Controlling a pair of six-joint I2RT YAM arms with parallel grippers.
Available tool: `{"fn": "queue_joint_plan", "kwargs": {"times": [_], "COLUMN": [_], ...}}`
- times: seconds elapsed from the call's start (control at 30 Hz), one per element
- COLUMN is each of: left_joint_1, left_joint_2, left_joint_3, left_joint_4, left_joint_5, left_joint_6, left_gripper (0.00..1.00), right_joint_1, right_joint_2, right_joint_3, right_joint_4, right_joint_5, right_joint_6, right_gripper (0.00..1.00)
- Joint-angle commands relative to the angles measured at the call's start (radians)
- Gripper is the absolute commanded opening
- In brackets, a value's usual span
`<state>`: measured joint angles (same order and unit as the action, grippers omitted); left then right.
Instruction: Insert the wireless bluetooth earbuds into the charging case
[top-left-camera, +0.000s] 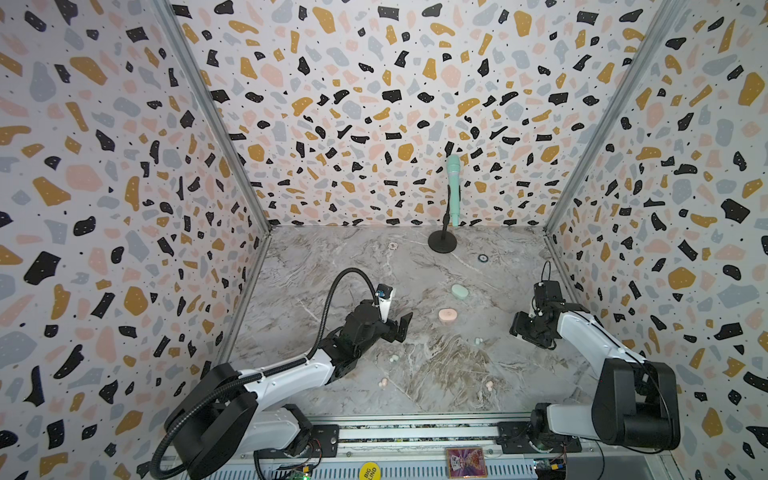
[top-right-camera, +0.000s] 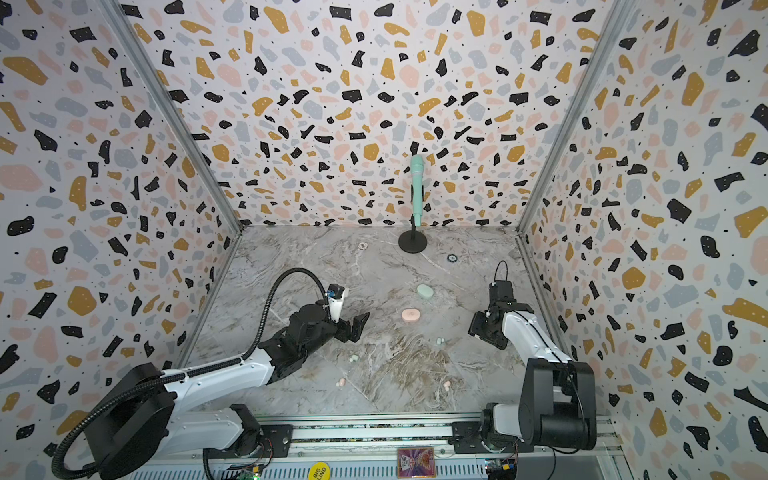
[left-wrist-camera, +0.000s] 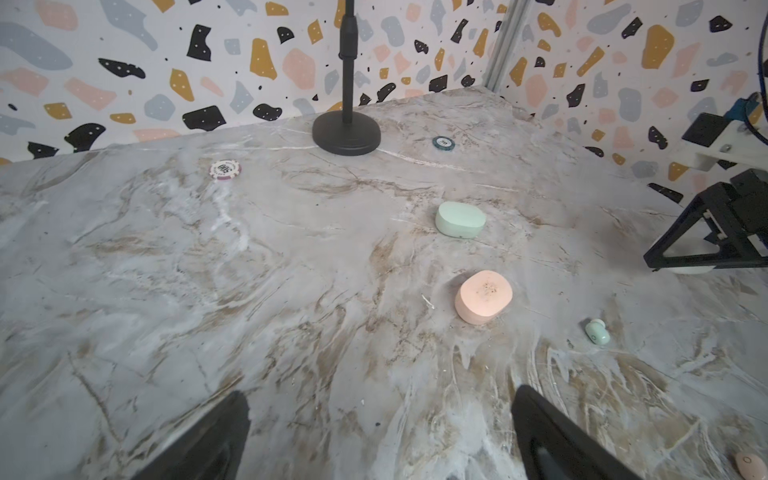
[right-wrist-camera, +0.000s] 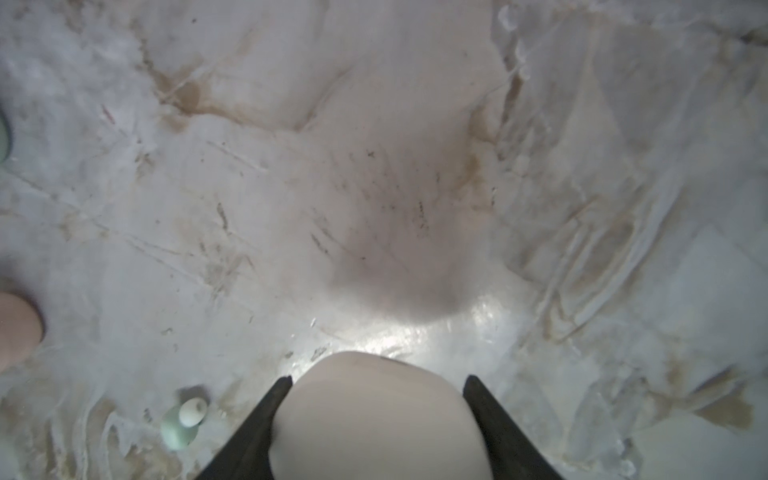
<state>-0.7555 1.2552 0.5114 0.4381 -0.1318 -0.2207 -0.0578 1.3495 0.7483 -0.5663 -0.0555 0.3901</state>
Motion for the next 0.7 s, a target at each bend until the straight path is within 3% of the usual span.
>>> {"fn": "queue_joint_plan", "kwargs": {"times": [0.0, 0.3, 0.47, 0.67], "left_joint_1": [0.006, 0.015, 0.024, 0.036], "left_joint_2": [-0.007, 0.032, 0.043, 0.038], "left_joint_3": [-0.011, 0.001, 0.015, 0.009], "left_joint_4": [0.015, 0.014, -0.008, -0.011], "left_joint_5": [-0.037, -0.029, -0.038, -0.037], "left_joint_6": [-0.032, -0.056, -0.072, -0.095], "left_gripper": [1.0, 1.0, 1.0, 1.0], "right_joint_1": [-0.014, -0.014, -0.004, 0.035], "right_joint_2": [0.043, 0.116, 0.148, 0.063], "right_joint_3": [0.002, -0.008, 0.017, 0.088], "right_joint_4": [0.046, 0.049, 0.018, -0.073], "right_joint_5": [0.054, 0.087, 0.081, 0.093], "right_joint_6": [-0.026, -0.007, -0.008, -0.007], "right_gripper": [0.44, 0.49, 0.62, 0.77]}}
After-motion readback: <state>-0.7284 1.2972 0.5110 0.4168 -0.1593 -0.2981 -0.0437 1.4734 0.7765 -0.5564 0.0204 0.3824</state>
